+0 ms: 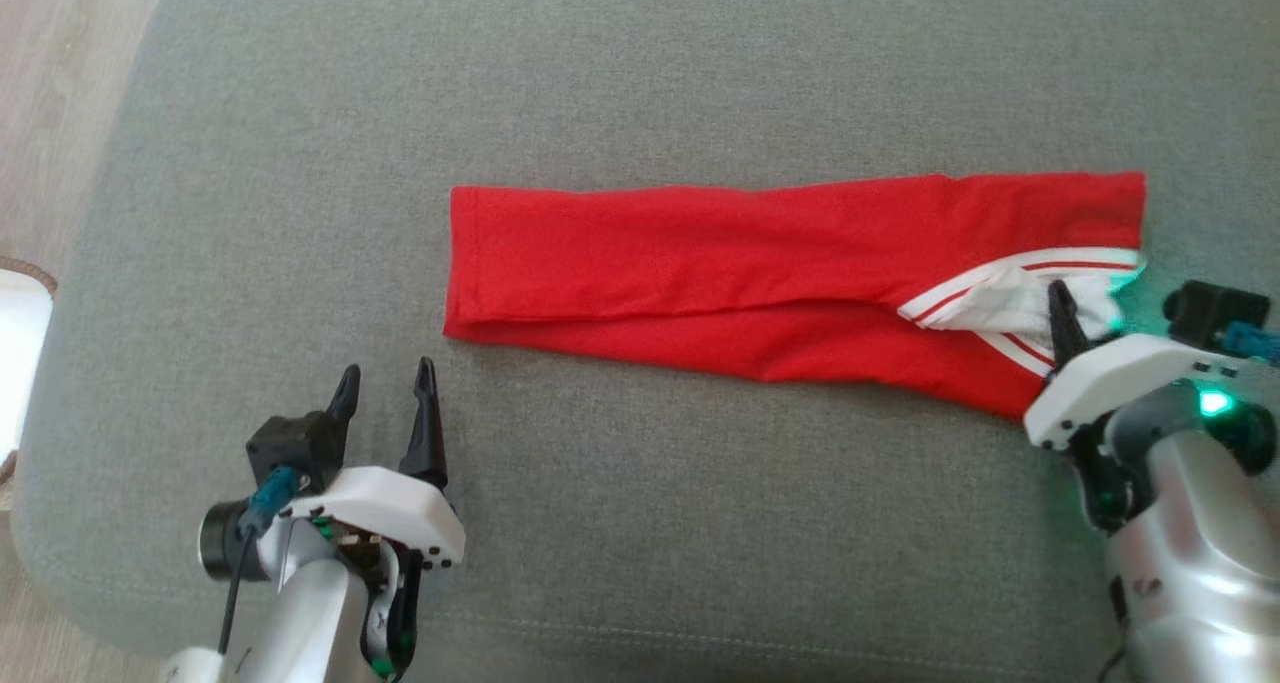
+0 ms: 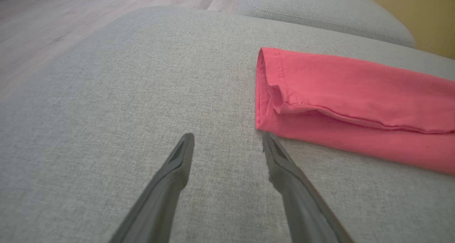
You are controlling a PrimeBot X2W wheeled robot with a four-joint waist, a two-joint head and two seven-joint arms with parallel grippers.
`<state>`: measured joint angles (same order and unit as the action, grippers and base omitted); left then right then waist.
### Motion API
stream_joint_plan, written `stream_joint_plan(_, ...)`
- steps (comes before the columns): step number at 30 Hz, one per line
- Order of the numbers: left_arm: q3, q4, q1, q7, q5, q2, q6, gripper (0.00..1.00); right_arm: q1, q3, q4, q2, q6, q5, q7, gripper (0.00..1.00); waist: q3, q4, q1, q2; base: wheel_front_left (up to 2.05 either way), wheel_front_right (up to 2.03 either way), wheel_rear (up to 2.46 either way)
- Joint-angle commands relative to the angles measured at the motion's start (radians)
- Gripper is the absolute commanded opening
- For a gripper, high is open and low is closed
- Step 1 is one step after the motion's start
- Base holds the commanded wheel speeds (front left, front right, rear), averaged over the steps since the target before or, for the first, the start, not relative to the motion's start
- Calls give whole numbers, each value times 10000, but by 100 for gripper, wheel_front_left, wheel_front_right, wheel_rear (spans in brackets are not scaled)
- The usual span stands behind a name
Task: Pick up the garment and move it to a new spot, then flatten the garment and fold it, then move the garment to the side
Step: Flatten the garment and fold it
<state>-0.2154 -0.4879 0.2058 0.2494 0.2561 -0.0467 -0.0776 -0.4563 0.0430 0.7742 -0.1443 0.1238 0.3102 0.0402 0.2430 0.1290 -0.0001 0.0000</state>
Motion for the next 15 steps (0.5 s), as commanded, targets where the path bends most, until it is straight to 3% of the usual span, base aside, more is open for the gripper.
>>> stream_joint_plan(1,321,344,245,124,-104,-44,49,100,409,-472,24,347,69,115,247,0,26,-32,1,0,0,0,0)
stream_joint_plan(15,-315,534,220,124,133,-37,60,100,-19,524,-955,-290,69,390,-1205,0,-240,-423,1,0,0,0,0)
